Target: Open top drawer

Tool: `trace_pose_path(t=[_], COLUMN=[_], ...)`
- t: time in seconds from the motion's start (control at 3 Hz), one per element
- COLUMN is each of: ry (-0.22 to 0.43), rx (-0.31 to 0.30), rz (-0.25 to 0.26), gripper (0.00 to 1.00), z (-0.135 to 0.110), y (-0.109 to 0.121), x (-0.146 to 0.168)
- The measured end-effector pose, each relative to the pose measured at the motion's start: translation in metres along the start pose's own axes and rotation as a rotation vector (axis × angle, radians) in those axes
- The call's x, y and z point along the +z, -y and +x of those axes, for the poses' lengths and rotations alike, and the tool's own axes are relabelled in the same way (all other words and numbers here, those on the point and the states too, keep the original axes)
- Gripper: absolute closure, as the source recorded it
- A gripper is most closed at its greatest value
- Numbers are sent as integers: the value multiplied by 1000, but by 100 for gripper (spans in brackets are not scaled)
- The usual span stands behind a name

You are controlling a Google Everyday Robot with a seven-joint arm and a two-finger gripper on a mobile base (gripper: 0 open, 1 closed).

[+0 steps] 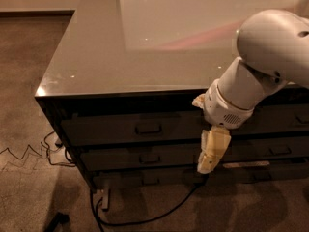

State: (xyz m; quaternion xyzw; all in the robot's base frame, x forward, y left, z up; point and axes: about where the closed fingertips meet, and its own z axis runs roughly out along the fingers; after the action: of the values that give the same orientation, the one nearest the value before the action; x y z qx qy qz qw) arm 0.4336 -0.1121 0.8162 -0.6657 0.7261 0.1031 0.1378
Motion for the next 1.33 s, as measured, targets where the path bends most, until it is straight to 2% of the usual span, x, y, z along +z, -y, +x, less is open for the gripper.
trace_pose_path(t=[0.33, 0.67, 1.0, 1.33], ry=[32, 132, 205, 222], rx=[-11, -87, -168, -205], rz=[-3, -19, -48, -75], gripper=[0, 0, 0, 0], z=[-2, -29, -60, -72], y=[5, 16, 31, 37], x=[5, 24, 54, 80])
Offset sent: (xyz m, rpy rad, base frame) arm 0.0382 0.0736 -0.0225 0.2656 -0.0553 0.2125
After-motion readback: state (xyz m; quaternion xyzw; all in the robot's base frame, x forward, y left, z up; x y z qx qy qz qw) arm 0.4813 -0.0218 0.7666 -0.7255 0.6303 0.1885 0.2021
